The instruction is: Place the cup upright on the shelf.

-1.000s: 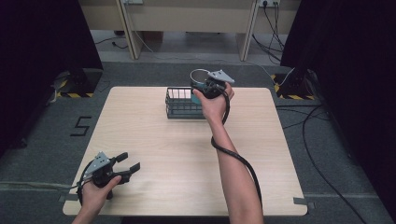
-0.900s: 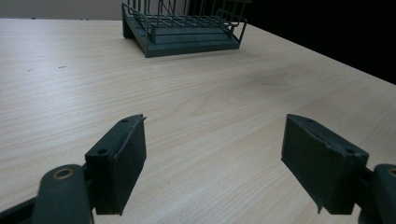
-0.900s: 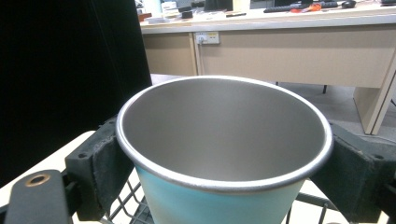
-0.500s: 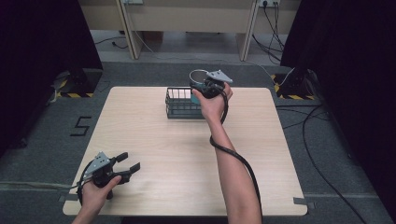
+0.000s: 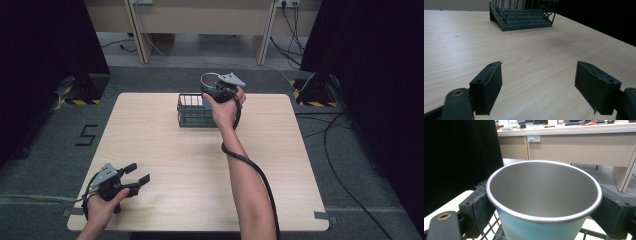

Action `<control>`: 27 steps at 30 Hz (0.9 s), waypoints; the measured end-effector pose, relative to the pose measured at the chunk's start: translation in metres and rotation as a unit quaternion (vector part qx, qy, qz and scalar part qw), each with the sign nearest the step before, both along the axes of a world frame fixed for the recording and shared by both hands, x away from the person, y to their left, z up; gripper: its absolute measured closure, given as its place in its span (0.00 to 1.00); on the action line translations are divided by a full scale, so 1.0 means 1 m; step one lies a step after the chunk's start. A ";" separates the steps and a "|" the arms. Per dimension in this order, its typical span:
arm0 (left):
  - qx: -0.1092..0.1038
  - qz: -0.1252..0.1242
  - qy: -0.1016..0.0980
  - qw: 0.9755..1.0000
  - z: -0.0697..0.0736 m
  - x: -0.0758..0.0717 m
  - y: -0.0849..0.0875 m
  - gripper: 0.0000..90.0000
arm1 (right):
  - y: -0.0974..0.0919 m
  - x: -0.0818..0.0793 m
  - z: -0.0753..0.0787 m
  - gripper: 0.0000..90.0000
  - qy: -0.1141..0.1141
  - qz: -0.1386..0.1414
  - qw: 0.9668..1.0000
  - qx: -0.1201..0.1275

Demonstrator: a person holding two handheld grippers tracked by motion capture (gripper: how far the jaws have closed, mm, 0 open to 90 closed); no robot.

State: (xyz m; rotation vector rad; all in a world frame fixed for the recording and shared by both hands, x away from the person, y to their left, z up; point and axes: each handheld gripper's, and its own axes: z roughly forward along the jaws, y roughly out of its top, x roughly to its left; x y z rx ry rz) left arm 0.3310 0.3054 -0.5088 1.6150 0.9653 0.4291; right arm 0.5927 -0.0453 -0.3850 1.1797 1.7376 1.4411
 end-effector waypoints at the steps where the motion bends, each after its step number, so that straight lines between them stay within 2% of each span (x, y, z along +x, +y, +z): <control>1: -0.001 0.000 0.000 1.000 0.000 0.000 0.000 0.24 | 0.001 0.001 0.000 0.15 0.002 0.001 1.000 0.000; 13: -0.002 -0.001 0.002 1.000 0.000 0.000 0.000 0.24 | 0.006 0.006 -0.004 0.15 0.001 -0.002 1.000 -0.011; 27: -0.004 -0.001 0.001 1.000 0.000 0.000 0.000 0.24 | 0.012 0.011 -0.020 0.15 0.019 -0.003 1.000 -0.022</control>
